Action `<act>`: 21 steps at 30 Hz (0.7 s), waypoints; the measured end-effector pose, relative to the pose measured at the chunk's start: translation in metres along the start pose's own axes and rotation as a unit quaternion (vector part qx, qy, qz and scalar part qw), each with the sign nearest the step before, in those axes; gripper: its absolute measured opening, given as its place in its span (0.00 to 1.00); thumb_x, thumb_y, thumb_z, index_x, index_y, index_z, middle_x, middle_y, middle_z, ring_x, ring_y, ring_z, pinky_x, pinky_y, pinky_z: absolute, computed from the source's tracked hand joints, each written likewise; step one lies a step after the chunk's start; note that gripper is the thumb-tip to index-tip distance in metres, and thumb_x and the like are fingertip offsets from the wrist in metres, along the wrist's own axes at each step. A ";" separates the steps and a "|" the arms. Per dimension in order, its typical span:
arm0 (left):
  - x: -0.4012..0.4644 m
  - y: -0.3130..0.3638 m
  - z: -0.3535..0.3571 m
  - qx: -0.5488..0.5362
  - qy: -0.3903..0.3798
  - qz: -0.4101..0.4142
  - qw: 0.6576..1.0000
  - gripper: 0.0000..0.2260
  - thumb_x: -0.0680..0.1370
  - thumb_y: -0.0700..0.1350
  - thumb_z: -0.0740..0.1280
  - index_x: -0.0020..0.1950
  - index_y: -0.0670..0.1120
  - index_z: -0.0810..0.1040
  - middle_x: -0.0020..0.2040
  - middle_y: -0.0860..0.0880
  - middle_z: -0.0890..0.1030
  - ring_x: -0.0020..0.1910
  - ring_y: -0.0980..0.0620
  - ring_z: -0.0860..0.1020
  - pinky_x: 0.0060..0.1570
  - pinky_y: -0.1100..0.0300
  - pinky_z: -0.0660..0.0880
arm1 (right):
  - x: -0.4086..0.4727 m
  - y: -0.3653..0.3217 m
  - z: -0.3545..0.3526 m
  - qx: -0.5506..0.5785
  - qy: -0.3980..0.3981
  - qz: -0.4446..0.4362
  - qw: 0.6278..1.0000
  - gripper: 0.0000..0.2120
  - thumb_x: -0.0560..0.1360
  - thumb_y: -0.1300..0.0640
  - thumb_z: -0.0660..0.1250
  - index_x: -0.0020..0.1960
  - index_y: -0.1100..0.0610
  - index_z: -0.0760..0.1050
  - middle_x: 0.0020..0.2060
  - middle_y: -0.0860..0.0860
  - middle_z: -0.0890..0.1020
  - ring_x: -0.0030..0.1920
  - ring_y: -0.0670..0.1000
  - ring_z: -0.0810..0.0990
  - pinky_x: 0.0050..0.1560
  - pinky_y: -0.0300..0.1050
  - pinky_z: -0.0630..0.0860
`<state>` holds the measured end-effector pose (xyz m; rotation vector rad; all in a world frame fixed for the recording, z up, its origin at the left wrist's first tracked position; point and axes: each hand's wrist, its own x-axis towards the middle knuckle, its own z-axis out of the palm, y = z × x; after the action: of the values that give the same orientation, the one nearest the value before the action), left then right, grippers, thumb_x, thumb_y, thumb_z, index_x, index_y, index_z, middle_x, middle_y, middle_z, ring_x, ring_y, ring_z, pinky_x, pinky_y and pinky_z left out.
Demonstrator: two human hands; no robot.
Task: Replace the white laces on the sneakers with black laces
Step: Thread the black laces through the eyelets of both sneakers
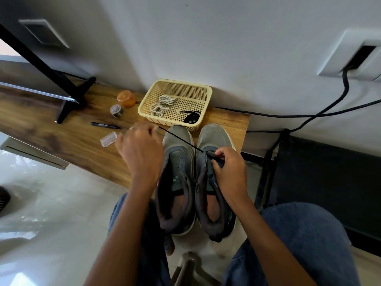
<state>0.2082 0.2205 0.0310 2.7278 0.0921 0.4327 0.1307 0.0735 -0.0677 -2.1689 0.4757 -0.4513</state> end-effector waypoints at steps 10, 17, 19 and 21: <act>-0.009 -0.002 0.003 -0.018 -0.112 0.103 0.988 0.19 0.78 0.50 0.65 0.69 0.53 0.71 0.65 0.49 0.75 0.66 0.47 0.69 0.70 0.44 0.60 | 0.000 0.000 0.001 -0.007 0.005 0.002 1.000 0.09 0.70 0.66 0.72 0.47 0.58 0.76 0.43 0.49 0.79 0.48 0.53 0.77 0.46 0.43 0.73; -0.037 0.015 0.036 0.097 -0.215 0.247 0.940 0.16 0.80 0.48 0.62 0.67 0.56 0.73 0.65 0.55 0.76 0.71 0.53 0.63 0.71 0.47 0.40 | 0.001 -0.001 0.001 -0.003 0.001 -0.001 1.000 0.09 0.70 0.66 0.72 0.47 0.58 0.76 0.44 0.50 0.80 0.49 0.53 0.77 0.47 0.43 0.72; -0.037 0.019 0.040 0.125 -0.194 0.236 0.944 0.12 0.81 0.51 0.59 0.62 0.56 0.78 0.57 0.54 0.81 0.66 0.53 0.68 0.70 0.49 0.40 | 0.001 -0.001 0.001 -0.001 -0.001 -0.003 1.000 0.09 0.70 0.66 0.72 0.47 0.58 0.76 0.44 0.50 0.80 0.49 0.53 0.77 0.47 0.45 0.73; -0.036 0.022 0.040 0.144 -0.169 0.212 0.952 0.12 0.81 0.53 0.58 0.56 0.55 0.80 0.50 0.53 0.82 0.61 0.54 0.72 0.69 0.50 0.42 | 0.001 -0.001 0.001 0.003 -0.003 -0.001 1.000 0.09 0.70 0.66 0.72 0.47 0.58 0.76 0.44 0.50 0.79 0.49 0.53 0.77 0.47 0.46 0.74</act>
<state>0.1865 0.1811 -0.0066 3.0627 -0.5742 0.0541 0.1325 0.0738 -0.0676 -2.1648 0.4688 -0.4465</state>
